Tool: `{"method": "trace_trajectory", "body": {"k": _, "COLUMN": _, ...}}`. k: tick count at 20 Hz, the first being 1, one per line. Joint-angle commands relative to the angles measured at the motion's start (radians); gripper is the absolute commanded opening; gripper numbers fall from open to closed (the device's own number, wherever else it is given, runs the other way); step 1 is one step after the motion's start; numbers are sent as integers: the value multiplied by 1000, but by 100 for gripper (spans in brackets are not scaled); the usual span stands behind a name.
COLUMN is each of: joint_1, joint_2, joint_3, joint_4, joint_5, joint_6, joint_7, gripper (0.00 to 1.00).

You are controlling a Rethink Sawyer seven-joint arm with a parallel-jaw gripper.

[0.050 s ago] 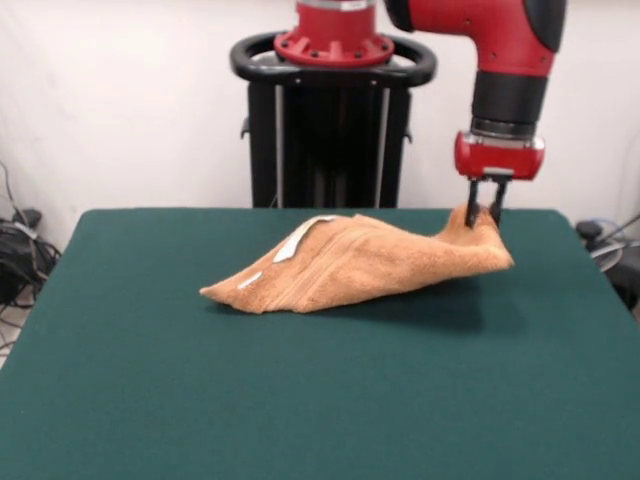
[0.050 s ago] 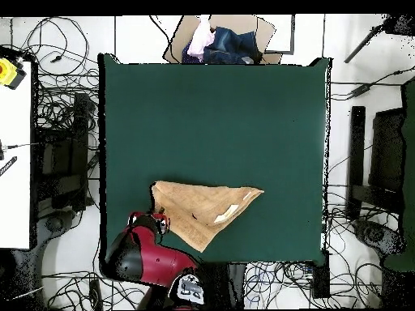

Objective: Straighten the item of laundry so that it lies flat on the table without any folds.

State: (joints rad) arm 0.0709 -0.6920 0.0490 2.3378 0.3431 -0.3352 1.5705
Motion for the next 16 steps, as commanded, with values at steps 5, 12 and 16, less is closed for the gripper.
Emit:
{"method": "trace_trajectory", "body": {"k": 5, "joint_1": 0, "joint_2": 18, "joint_3": 31, "joint_4": -72, "joint_5": 53, "joint_6": -82, "joint_7": 341, "gripper": 100}}
{"method": "trace_trajectory", "body": {"k": 12, "joint_1": 15, "joint_2": -33, "joint_3": 24, "joint_4": -38, "joint_5": 70, "joint_6": -9, "joint_7": 339, "gripper": 100}}
{"method": "trace_trajectory", "body": {"k": 16, "joint_1": 13, "joint_2": -136, "joint_3": -9, "joint_4": 27, "joint_5": 50, "joint_6": 70, "joint_7": 311, "gripper": 100}}
